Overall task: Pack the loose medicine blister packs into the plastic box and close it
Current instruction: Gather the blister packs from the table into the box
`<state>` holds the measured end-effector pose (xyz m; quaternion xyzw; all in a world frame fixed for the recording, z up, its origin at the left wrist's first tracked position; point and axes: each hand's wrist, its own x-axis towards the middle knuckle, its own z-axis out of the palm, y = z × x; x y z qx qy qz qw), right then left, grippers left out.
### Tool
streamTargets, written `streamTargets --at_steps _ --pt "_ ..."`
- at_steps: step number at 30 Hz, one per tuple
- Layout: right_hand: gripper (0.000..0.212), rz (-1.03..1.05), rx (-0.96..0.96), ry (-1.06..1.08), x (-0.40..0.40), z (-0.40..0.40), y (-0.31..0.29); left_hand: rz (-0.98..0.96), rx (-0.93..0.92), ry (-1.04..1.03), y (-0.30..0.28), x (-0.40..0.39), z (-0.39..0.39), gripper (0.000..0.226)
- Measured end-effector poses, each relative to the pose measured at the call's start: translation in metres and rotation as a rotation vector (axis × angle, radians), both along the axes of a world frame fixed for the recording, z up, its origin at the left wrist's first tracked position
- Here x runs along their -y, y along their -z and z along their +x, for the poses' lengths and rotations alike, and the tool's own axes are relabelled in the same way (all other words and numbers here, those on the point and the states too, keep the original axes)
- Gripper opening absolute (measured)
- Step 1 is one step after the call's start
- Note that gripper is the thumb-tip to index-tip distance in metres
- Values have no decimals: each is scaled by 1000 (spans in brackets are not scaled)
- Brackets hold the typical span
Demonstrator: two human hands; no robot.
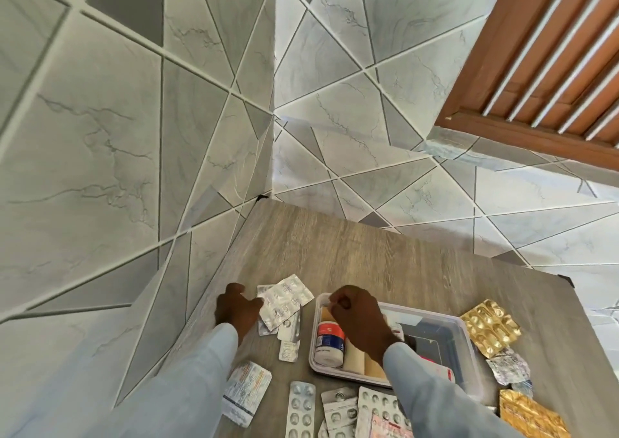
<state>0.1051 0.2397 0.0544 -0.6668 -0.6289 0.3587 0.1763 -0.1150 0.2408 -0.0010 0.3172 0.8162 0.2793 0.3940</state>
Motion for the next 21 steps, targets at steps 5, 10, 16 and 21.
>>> streamTargets --at_steps 5,10,16,21 --pt "31 -19 30 -169 -5 -52 14 -29 -5 67 8 1 6 63" --pt "33 86 367 -438 1 -66 31 -65 -70 95 16 -8 15 67" --pt "24 306 892 -609 -3 -68 36 -124 -63 114 19 -17 26 78" --pt "29 214 945 -684 -11 -62 37 -114 11 73 21 -21 30 81"
